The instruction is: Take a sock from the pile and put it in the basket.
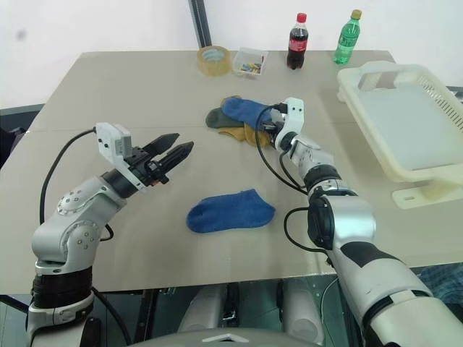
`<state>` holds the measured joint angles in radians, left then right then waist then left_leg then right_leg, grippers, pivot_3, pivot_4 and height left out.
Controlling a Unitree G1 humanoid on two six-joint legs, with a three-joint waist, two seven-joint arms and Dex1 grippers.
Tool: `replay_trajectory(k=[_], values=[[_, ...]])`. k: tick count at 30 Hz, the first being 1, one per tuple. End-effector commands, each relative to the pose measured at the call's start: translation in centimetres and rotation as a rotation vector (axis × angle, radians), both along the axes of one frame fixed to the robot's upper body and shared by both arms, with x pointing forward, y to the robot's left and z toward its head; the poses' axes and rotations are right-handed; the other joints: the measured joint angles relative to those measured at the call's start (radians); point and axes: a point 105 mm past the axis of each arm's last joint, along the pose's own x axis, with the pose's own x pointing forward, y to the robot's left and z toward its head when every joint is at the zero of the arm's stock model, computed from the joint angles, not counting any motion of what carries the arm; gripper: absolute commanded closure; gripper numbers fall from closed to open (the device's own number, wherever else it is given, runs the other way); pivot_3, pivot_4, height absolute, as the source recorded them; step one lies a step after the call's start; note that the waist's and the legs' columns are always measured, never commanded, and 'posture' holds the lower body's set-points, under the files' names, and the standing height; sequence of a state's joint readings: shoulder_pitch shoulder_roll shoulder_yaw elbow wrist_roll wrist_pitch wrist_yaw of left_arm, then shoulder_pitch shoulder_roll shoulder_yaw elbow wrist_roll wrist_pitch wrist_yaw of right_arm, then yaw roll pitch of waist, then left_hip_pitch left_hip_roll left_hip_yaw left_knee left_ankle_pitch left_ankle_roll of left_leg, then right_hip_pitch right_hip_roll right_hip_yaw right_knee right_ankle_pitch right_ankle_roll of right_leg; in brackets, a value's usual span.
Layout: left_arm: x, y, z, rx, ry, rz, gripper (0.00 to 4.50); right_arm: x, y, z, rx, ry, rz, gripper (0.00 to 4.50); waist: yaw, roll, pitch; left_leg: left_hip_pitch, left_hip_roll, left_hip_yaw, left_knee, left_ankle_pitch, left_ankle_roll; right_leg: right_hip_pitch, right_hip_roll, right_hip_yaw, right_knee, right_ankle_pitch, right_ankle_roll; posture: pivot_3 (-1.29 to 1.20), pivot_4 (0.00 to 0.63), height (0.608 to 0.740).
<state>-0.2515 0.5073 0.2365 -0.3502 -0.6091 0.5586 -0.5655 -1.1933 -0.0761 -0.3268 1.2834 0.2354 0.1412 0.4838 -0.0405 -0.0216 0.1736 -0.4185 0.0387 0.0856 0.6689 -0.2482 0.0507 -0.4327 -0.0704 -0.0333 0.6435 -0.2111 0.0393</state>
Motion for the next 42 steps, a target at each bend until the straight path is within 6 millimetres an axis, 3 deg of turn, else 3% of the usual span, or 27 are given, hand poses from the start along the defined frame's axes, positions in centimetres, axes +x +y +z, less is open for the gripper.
replay_trajectory(k=[1, 6, 11, 19, 31, 38, 42], values=[[0.1, 0.6, 0.9, 0.016, -0.056, 0.037, 1.96, 0.4, 0.3, 3.0, 0.023, -0.091, 0.022, 4.45, 0.0, 0.0, 0.0, 0.0, 0.0, 0.0, 0.0, 0.0, 0.0, 0.0, 0.0, 0.0, 0.0, 0.0, 0.0, 0.0, 0.15, 0.74], [0.7, 1.4, 0.2, 0.02, -0.044, 0.07, 1.96, -0.5, 2.8, 4.5, 0.083, -0.119, 0.152, 4.45, -0.002, 0.0, 0.0, 0.0, 0.0, 0.0, 0.0, 0.0, 0.0, 0.0, 0.0, 0.0, 0.0, 0.0, 0.0, 0.0, 0.15, 0.74], [1.3, 2.1, -0.5, 0.031, -0.03, 0.093, 1.96, -2.0, 4.8, 4.6, 0.12, -0.106, 0.257, 4.45, 0.0, 0.0, 0.0, 0.0, 0.001, 0.0, 0.0, 0.0, 0.0, 0.0, 0.001, 0.0, 0.0, 0.0, 0.0, 0.0, 0.15, 0.74], [1.9, 2.4, -1.4, 0.042, -0.014, 0.096, 1.96, -5.8, 5.0, 2.1, 0.129, -0.014, 0.32, 4.45, 0.012, 0.0, 0.0, -0.001, 0.0, -0.002, 0.0, 0.0, 0.0, 0.0, -0.001, -0.002, 0.0, 0.0, 0.0, 0.0, 0.15, 0.74], [2.2, 2.3, -3.3, 0.093, 0.053, 0.052, 1.96, -13.3, -0.1, 0.6, 0.014, 0.091, 0.459, 4.45, 0.012, 0.0, 0.0, -0.001, 0.0, -0.003, 0.0, -0.001, 0.002, 0.0, 0.0, -0.003, 0.0, 0.0, 0.0, 0.0, 0.15, 0.74], [2.8, 0.7, -4.3, 0.121, 0.102, -0.039, 1.96, -13.3, -5.2, -1.7, -0.239, 0.105, 0.399, 4.45, 0.02, 0.0, 0.0, 0.0, -0.001, -0.002, 0.001, -0.003, 0.005, 0.0, 0.0, -0.002, 0.0, 0.0, 0.0, 0.0, 0.15, 0.74], [3.6, -0.6, -4.7, 0.12, 0.147, -0.091, 0.61, -12.6, -7.0, -2.2, -0.345, 0.069, 0.347, 3.07, 0.028, 0.0, 0.0, 0.0, -0.001, -0.001, 0.001, -0.003, 0.005, 0.0, 0.001, -0.002, 0.0, 0.0, 0.0, 0.0, 0.15, 0.74]])
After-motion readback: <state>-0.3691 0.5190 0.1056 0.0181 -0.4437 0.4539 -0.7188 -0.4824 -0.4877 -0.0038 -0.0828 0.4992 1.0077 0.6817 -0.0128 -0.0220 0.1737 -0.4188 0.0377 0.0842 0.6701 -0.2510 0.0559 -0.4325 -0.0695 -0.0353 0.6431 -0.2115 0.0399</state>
